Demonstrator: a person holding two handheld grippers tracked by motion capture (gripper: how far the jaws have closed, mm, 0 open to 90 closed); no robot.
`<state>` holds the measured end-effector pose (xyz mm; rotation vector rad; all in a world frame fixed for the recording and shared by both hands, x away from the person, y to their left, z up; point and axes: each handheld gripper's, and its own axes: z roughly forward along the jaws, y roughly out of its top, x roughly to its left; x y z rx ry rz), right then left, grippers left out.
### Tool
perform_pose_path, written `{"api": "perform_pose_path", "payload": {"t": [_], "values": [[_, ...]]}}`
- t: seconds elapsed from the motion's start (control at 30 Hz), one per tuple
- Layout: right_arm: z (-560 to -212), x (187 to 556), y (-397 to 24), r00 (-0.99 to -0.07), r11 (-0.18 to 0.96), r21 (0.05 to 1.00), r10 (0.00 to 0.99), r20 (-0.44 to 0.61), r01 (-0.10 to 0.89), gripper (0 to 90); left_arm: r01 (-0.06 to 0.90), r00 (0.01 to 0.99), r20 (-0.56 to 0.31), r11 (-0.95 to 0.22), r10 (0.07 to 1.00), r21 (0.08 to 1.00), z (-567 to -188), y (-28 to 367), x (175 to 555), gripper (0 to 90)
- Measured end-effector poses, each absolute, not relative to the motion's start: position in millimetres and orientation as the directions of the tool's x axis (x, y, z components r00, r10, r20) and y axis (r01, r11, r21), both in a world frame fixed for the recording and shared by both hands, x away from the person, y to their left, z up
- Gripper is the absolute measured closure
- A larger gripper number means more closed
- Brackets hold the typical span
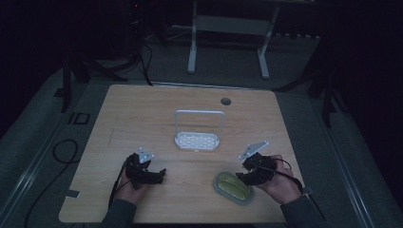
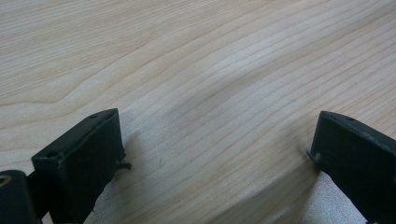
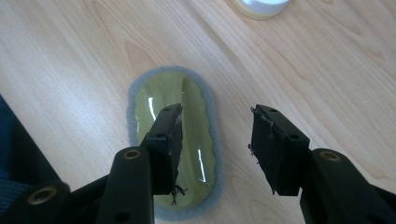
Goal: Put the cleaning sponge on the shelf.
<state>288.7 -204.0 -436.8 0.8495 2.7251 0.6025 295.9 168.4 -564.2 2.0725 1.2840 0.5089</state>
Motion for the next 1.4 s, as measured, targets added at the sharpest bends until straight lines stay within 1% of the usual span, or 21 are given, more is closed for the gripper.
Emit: {"api": "perform_pose_path", "payload": {"t": [0.37, 0.73, 1.4], "values": [[-442.0, 291.8, -193.0, -0.832, 0.780, 0.396, 0.550, -0.067, 0.484, 53.4, 0.646, 0.447, -0.007, -0.318, 0.894, 0.694, -564.3, 168.3, 295.9, 2.5], [-448.6, 293.5, -183.4, -0.864, 0.825, 0.332, 0.500, -0.053, 0.457, 58.6, 0.647, 0.447, -0.007, -0.318, 0.894, 0.693, -564.2, 168.3, 295.9, 2.6], [-456.4, 300.1, -172.6, -0.883, 0.858, 0.253, 0.468, -0.025, 0.448, 56.6, 0.647, 0.448, -0.007, -0.319, 0.894, 0.692, -564.1, 168.4, 295.9, 2.5]]}}
